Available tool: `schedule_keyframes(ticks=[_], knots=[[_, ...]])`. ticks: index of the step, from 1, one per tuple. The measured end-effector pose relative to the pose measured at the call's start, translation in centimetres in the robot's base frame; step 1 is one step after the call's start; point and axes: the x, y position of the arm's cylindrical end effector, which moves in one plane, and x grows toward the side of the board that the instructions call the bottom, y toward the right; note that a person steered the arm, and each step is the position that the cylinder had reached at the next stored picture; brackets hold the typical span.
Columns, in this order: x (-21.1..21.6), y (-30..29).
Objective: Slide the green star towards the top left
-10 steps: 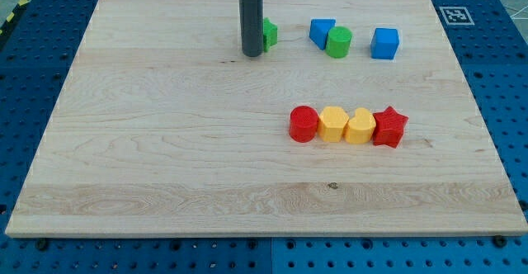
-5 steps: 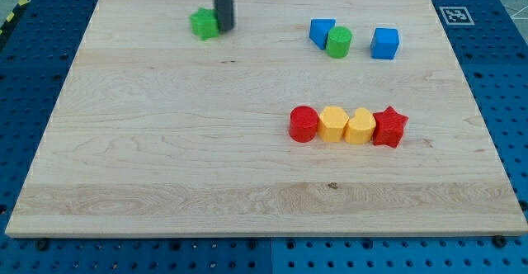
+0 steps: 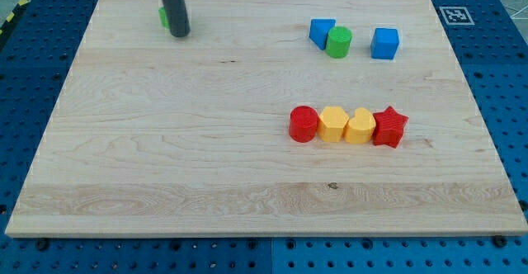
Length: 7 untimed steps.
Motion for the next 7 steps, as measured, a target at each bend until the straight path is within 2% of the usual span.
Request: schedule_keyframes(ticks=[2, 3, 4, 5, 7], knots=[[1.0, 3.1], [-1.1, 2.5], [-3.1, -1.0], [-3.5, -2.6], [-1.2, -2.2]])
